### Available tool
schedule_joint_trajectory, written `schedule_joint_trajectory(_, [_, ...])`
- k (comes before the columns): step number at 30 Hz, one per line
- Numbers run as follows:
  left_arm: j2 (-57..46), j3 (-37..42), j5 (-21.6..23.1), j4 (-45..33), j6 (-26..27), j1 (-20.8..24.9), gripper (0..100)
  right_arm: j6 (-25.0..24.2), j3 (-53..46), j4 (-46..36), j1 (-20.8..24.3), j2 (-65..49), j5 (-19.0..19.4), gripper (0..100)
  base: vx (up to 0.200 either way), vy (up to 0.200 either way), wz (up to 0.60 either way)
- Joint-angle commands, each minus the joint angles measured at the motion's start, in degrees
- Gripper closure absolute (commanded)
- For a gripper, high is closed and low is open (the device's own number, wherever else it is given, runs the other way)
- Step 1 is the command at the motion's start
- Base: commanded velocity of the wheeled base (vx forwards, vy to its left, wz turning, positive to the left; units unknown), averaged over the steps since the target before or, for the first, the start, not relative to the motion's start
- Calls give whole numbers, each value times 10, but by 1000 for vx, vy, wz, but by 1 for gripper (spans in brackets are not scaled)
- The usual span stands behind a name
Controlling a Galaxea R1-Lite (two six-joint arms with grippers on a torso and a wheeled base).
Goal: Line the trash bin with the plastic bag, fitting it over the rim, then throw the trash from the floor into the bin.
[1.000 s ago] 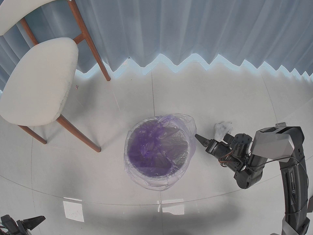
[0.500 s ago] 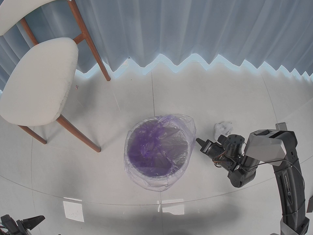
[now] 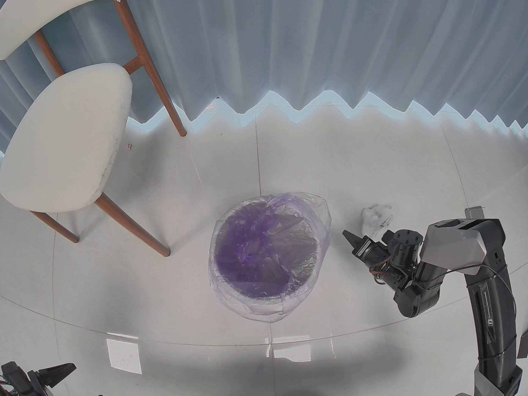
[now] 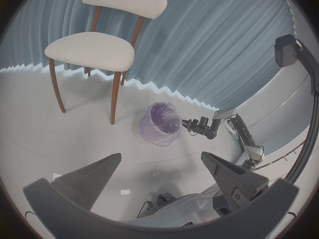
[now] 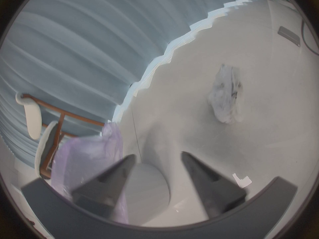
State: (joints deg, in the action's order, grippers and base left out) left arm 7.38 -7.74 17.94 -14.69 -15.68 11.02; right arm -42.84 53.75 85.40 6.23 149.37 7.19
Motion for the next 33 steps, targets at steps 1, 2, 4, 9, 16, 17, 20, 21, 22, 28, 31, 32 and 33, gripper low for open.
schedule_joint_trajectory(1, [4, 0, 1, 0, -1, 1, 0, -37, -8, 31, -2, -6, -1, 0, 0, 0, 0])
schedule_joint_trajectory(2, [4, 0, 1, 0, 0, 1, 0, -51, -6, 34, 1, -7, -1, 0, 0, 0, 0])
schedule_joint_trajectory(4, [4, 0, 1, 0, 0, 1, 0, -69, -3, 33, 6, -9, -1, 0, 0, 0, 0])
schedule_joint_trajectory(9, [3, 0, 1, 0, 0, 1, 0, -86, -1, 36, 32, -6, 0, 0, 0, 0, 0])
schedule_joint_trajectory(16, [2, 0, 0, 0, 0, 0, 0, -102, 29, 29, 61, 5, 0, 0, 0, 0, 0])
schedule_joint_trajectory(17, [2, 0, 0, 0, 0, 0, 0, -104, 35, 27, 66, 8, 0, 0, 0, 0, 0])
schedule_joint_trajectory(20, [3, 0, 0, 0, 0, 0, 0, -112, 53, 14, 76, 17, 0, 0, 0, 0, 0])
schedule_joint_trajectory(21, [3, 0, 0, 0, 0, 0, 0, -119, 59, 9, 80, 18, 1, 100, 0, 0, 0])
schedule_joint_trajectory(22, [3, 0, 0, 0, 0, 0, 0, -125, 64, 3, 84, 18, 0, 100, 0, 0, 0])
schedule_joint_trajectory(28, [2, 0, 0, 0, 0, 0, 0, -137, 94, -24, 87, 26, 0, 100, 0, 0, 0])
schedule_joint_trajectory(31, [2, -1, 0, 0, 0, 0, 0, -136, 89, -23, 87, 25, -1, 100, 0, 0, 0])
schedule_joint_trajectory(32, [2, 0, 0, 0, 0, 0, 0, -136, 88, -23, 87, 25, -1, 100, 0, 0, 0])
schedule_joint_trajectory(33, [2, 0, 0, 0, 0, 0, 0, -132, 85, -23, 86, 25, -2, 100, 0, 0, 0])
